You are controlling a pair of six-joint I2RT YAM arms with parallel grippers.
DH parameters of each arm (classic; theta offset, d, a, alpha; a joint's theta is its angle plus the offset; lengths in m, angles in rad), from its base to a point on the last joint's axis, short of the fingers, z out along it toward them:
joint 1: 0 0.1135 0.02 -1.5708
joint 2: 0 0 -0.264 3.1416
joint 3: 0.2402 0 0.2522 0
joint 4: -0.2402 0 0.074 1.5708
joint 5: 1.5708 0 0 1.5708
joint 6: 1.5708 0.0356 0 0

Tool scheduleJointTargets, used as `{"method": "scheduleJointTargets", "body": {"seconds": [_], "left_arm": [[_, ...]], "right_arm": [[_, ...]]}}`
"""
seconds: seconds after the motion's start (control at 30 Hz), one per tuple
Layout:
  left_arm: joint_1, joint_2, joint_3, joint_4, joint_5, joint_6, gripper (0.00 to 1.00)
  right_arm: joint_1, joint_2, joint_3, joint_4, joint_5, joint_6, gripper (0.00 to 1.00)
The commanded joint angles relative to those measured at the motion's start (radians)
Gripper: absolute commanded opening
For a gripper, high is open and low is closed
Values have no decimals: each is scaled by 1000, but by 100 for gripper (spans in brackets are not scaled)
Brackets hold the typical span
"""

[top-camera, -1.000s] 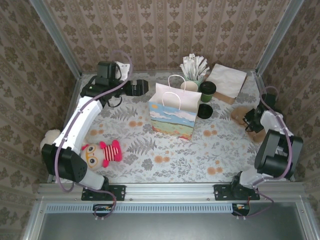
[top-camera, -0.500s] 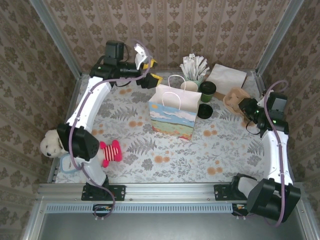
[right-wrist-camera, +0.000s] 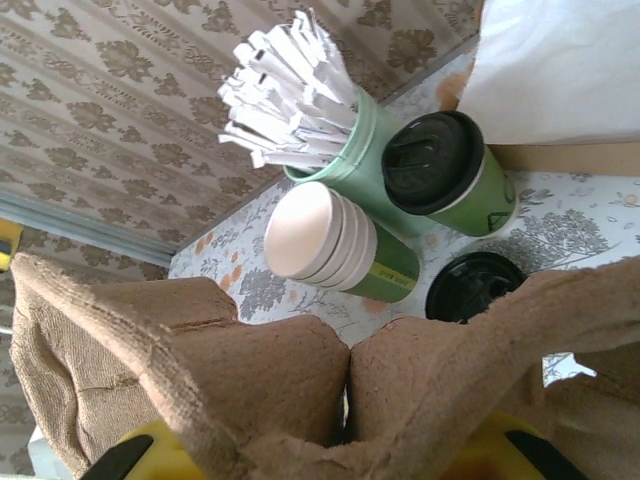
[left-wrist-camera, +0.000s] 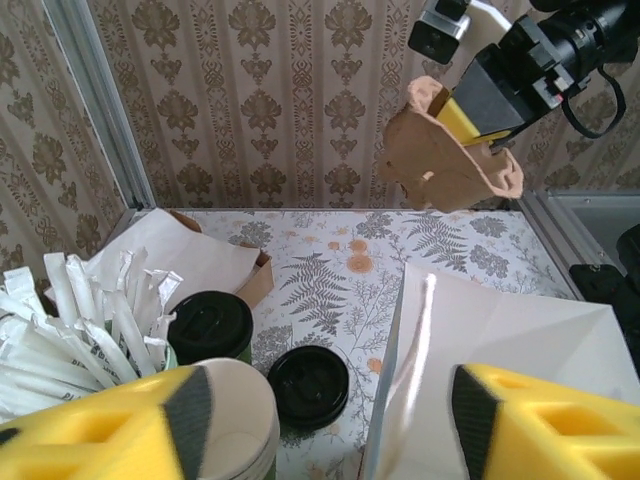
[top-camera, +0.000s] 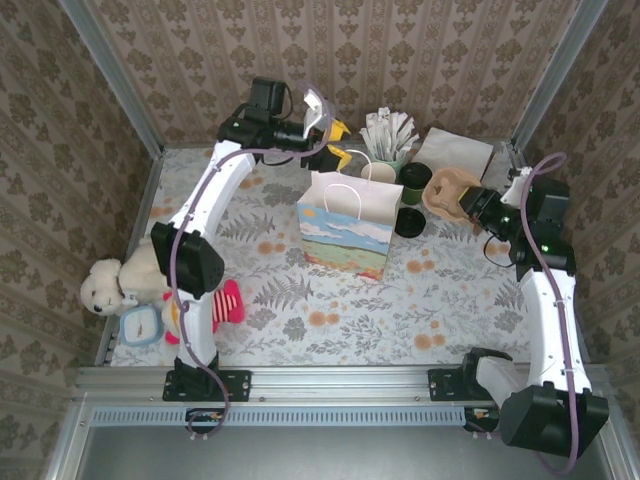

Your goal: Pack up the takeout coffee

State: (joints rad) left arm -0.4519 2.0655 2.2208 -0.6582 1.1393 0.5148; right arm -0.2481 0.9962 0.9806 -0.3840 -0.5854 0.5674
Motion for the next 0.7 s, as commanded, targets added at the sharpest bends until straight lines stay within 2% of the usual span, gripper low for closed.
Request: {"method": "scheduleJointTargets", "body": {"seconds": [0.0, 0.17, 0.27, 0.33, 0.43, 0.67], "left_arm": [[2, 31, 67, -45, 87, 9, 55], [2, 20, 45, -40, 92, -5, 32], [2, -23, -9, -4, 34, -57, 21], [-38, -63, -72, 52, -42, -125, 0], [-67, -133, -166, 132, -202, -228, 0], [-157, -271, -294, 221, -704, -503, 0]], "right_arm": [[32, -18, 50, 18, -40, -21, 16], [103, -4, 101, 21, -48, -29, 15], [163, 21, 152, 28, -50, -24, 15], [207, 47, 192, 45, -48, -13, 15], [267, 91, 263, 72, -55, 16, 15], [396, 218, 420, 80, -60, 35, 15]]}}
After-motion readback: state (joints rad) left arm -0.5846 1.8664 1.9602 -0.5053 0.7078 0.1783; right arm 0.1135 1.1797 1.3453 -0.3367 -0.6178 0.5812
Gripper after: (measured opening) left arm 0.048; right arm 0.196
